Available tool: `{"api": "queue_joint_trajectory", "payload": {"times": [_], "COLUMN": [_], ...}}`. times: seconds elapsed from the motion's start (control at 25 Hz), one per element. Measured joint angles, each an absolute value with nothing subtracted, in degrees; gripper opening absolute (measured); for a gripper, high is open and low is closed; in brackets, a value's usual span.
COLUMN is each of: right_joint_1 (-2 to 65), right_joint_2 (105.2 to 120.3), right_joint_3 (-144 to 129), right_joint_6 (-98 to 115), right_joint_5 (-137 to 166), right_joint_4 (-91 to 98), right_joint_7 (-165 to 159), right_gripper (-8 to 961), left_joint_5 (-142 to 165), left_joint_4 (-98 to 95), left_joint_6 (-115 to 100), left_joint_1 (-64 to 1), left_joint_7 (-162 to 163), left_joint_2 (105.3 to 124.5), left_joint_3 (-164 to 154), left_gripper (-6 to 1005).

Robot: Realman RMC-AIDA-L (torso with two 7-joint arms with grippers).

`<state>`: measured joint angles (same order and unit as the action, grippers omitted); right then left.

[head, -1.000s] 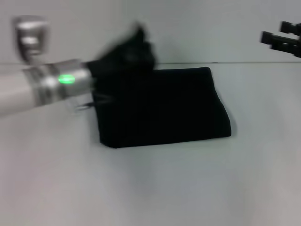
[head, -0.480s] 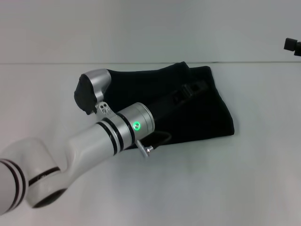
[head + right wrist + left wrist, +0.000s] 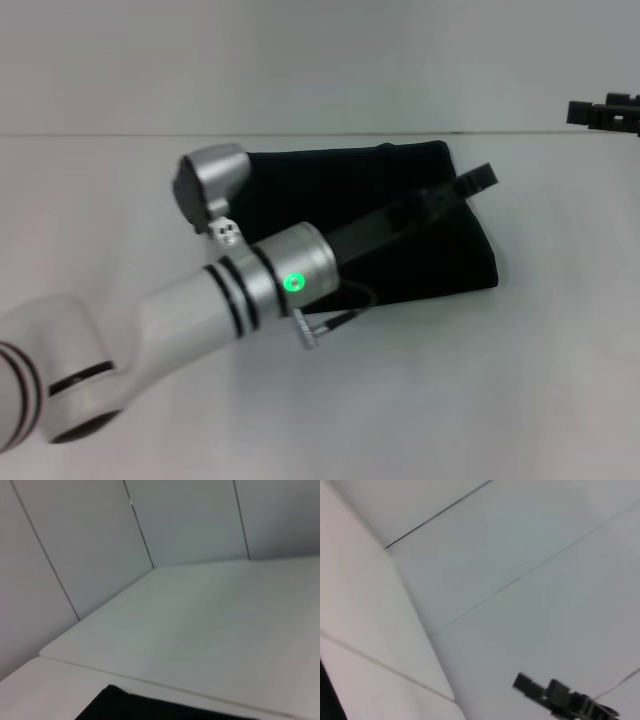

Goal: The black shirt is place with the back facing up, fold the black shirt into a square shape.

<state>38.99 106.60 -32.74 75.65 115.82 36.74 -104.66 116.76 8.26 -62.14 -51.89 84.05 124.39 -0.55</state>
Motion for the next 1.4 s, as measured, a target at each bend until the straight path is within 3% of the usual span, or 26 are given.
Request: {"api": "queue_joint_trajectory", "payload": {"times": [0.16, 0.52, 0.72, 1.04, 1.4], "right_joint_1": [41.2, 47.1, 49.4, 52.7, 53.9], "right_joint_2": [106.98, 108.39, 109.82, 114.19, 116.76], "right_joint_3": [-33.3, -38.8, -39.8, -41.2, -42.9], "right_joint_6": [75.2, 70.4, 64.6, 53.8, 46.6], "right_joint_5": [120.2, 125.4, 125.3, 125.5, 125.2], "right_joint_4": [35.6, 27.0, 22.8, 21.4, 19.7], "right_joint_7": [-112.9, -123.9, -125.5, -125.3, -124.9], "right_gripper": [924, 925, 925, 913, 893], "left_joint_5": [120.0, 121.8, 121.8, 121.8, 121.1], "left_joint_4": [-0.4, -21.1, -29.3, -35.0, -35.8], "left_joint_6": [-70.8, -86.3, -87.9, -88.9, -88.2], "left_joint_1": [-49.1, -40.5, -37.9, -37.1, -37.7], "left_joint_7": [82.7, 78.1, 75.1, 71.8, 71.5], "left_joint_2": [124.19, 122.20, 121.68, 121.49, 120.84], "left_joint_3": [-3.4, -19.1, -26.0, -31.7, -32.3], "left_gripper": [744, 905, 899, 889, 878]}}
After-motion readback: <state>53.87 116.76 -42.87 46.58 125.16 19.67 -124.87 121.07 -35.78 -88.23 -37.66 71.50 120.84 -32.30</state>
